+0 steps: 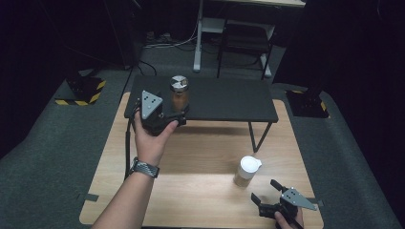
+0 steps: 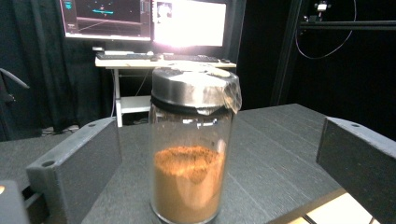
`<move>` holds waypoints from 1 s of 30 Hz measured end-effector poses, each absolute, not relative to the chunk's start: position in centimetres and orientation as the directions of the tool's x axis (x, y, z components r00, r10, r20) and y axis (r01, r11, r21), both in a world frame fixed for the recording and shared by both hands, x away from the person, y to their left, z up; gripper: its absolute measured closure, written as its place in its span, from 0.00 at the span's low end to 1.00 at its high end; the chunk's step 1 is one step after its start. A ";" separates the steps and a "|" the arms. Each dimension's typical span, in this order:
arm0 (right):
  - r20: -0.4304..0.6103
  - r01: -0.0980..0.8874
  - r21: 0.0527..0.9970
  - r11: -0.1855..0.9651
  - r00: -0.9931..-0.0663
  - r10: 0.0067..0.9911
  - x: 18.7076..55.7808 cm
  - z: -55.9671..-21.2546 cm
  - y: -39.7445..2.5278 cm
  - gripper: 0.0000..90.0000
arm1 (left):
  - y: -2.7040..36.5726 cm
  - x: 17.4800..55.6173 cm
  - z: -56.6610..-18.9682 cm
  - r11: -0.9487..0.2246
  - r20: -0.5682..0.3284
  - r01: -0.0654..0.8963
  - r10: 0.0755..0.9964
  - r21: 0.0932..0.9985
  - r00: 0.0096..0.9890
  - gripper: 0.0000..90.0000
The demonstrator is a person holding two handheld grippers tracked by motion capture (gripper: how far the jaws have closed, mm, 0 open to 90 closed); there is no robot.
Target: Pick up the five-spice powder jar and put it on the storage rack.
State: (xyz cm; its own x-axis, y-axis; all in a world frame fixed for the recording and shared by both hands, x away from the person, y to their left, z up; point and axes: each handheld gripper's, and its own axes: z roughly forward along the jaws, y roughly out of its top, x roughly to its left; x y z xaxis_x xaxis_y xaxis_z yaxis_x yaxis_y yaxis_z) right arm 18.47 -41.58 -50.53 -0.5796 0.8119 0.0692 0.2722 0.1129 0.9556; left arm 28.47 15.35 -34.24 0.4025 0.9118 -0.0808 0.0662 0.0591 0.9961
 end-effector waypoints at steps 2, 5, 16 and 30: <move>0.069 0.272 0.956 0.114 -0.580 0.812 18.5 -50.5 -41.6 0.00 | 15.6 28.1 -34.5 0.064 -0.085 0.065 0.910 0.996 0.405 0.00; 0.068 0.272 0.955 0.114 -0.579 0.812 18.4 -50.5 -41.5 0.00 | 15.9 27.7 -34.8 0.063 -0.083 0.062 0.910 0.996 0.407 0.00; 0.064 0.271 0.955 0.119 -0.581 0.811 18.5 -50.5 -41.5 0.00 | 17.3 25.8 -37.1 0.074 -0.092 0.057 0.901 0.996 0.424 0.00; 0.064 0.273 0.954 0.120 -0.582 0.811 18.5 -50.4 -41.5 0.00 | 18.6 22.8 -40.7 0.070 -0.081 0.042 0.881 0.997 0.466 0.00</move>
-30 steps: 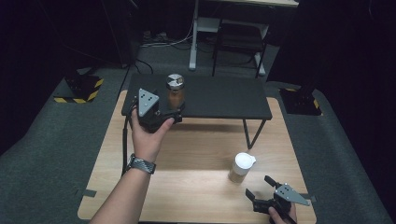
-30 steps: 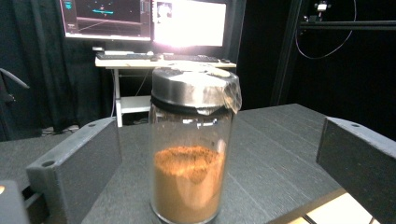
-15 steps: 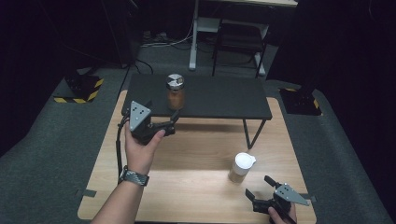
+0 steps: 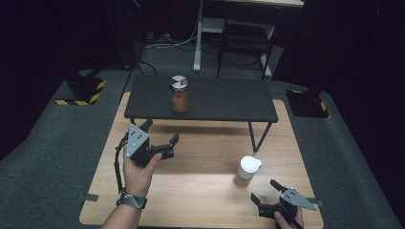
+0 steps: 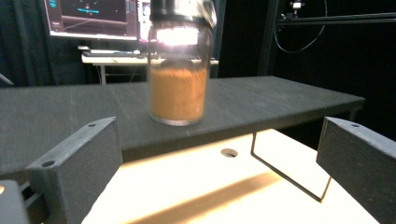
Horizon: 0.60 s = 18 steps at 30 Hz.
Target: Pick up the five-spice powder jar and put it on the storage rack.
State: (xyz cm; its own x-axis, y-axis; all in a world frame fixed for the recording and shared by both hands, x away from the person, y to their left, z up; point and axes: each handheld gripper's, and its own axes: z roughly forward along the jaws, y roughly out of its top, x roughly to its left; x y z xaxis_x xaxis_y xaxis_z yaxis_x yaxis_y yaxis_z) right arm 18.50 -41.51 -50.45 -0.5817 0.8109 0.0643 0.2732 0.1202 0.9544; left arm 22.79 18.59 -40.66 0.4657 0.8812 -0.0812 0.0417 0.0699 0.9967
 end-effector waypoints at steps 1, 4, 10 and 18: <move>0.064 0.273 0.954 0.120 -0.582 0.811 18.5 -50.4 -41.5 0.00 | 18.7 22.5 -41.0 0.068 -0.081 0.044 0.880 0.997 0.467 0.00; 0.063 0.272 0.955 0.122 -0.582 0.811 18.5 -50.4 -41.5 0.00 | 19.0 21.9 -42.4 0.063 -0.078 0.049 0.877 0.997 0.474 0.00; 0.060 0.269 0.955 0.123 -0.582 0.811 18.4 -50.5 -41.5 0.00 | 19.6 21.2 -44.4 0.067 -0.093 0.069 0.873 0.995 0.478 0.00; 0.062 0.271 0.955 0.120 -0.581 0.812 18.4 -50.5 -41.5 0.00 | 20.1 19.8 -46.4 0.061 -0.094 0.084 0.878 0.995 0.470 0.00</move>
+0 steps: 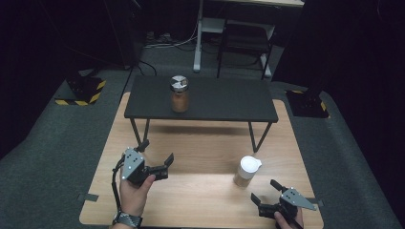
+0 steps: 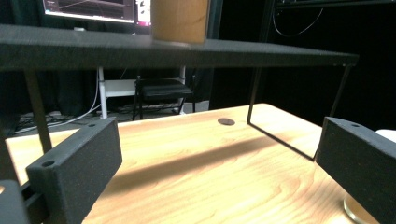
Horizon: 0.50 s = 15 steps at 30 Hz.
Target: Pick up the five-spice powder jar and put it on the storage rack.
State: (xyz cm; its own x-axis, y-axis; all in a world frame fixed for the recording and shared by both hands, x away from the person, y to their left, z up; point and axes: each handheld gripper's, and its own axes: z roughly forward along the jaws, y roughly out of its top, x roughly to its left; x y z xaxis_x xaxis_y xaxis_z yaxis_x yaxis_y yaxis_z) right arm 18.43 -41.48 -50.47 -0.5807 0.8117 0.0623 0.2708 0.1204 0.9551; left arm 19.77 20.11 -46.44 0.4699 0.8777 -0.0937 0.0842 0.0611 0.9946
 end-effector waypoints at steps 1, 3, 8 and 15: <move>0.060 0.269 0.955 0.122 -0.582 0.811 18.4 -50.5 -41.5 0.00 | 20.1 19.6 -46.6 0.062 -0.096 0.088 0.878 0.994 0.468 0.00; 0.059 0.269 0.955 0.123 -0.582 0.811 18.4 -50.5 -41.5 0.00 | 20.2 19.4 -47.0 0.054 -0.093 0.097 0.879 0.994 0.467 0.00; 0.060 0.270 0.955 0.122 -0.581 0.812 18.4 -50.5 -41.5 0.00 | 20.4 18.7 -48.4 0.049 -0.108 0.139 0.882 0.989 0.459 0.00; 0.059 0.270 0.955 0.124 -0.581 0.812 18.4 -50.4 -41.4 0.00 | 20.4 17.6 -50.2 0.033 -0.124 0.205 0.884 0.978 0.452 0.00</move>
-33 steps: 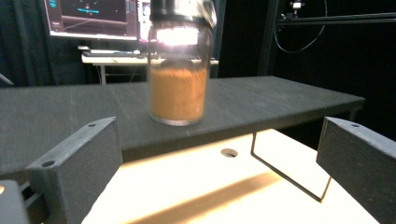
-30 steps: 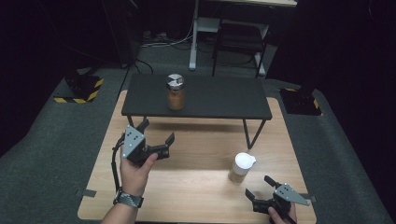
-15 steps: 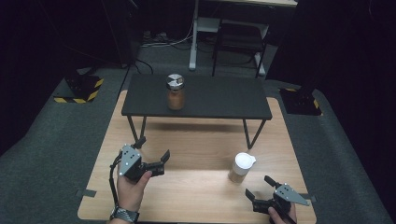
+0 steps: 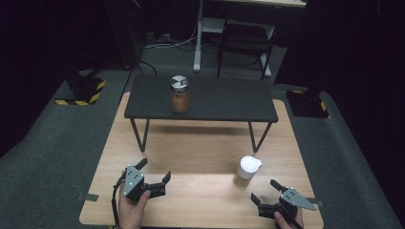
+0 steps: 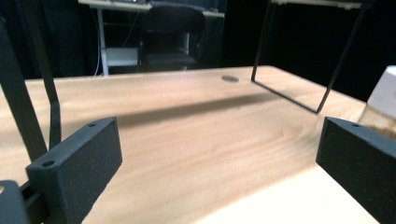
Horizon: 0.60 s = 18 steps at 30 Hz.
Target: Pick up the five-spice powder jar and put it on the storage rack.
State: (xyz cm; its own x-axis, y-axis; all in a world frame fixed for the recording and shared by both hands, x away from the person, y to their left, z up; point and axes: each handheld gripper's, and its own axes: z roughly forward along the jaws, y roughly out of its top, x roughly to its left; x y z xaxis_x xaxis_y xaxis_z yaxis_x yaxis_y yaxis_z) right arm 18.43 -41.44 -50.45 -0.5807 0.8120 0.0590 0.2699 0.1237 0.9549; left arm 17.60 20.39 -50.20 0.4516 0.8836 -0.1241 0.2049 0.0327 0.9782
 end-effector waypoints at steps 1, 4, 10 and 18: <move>0.059 0.270 0.955 0.124 -0.581 0.812 18.4 -50.4 -41.4 0.00 | 20.4 17.6 -50.2 0.033 -0.124 0.205 0.884 0.978 0.452 0.00; 0.058 0.268 0.955 0.124 -0.581 0.812 18.4 -50.5 -41.4 0.00 | 20.4 17.2 -51.0 0.023 -0.127 0.230 0.884 0.973 0.451 0.00; 0.058 0.272 0.954 0.127 -0.581 0.812 18.5 -50.4 -41.4 0.00 | 20.2 16.8 -51.8 -0.021 -0.110 0.277 0.887 0.961 0.448 0.00; 0.060 0.269 0.956 0.121 -0.578 0.814 18.4 -50.5 -41.4 0.00 | 19.6 17.1 -51.0 -0.074 -0.089 0.343 0.896 0.936 0.435 0.01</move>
State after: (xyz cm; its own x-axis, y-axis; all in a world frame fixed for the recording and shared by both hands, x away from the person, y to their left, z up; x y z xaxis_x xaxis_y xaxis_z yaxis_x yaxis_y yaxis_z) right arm 18.38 -41.42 -50.48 -0.5780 0.8138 0.0596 0.2688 0.1210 0.9556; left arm 17.07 19.62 -50.99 0.4348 0.8961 -0.0891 0.3433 -0.0735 0.9364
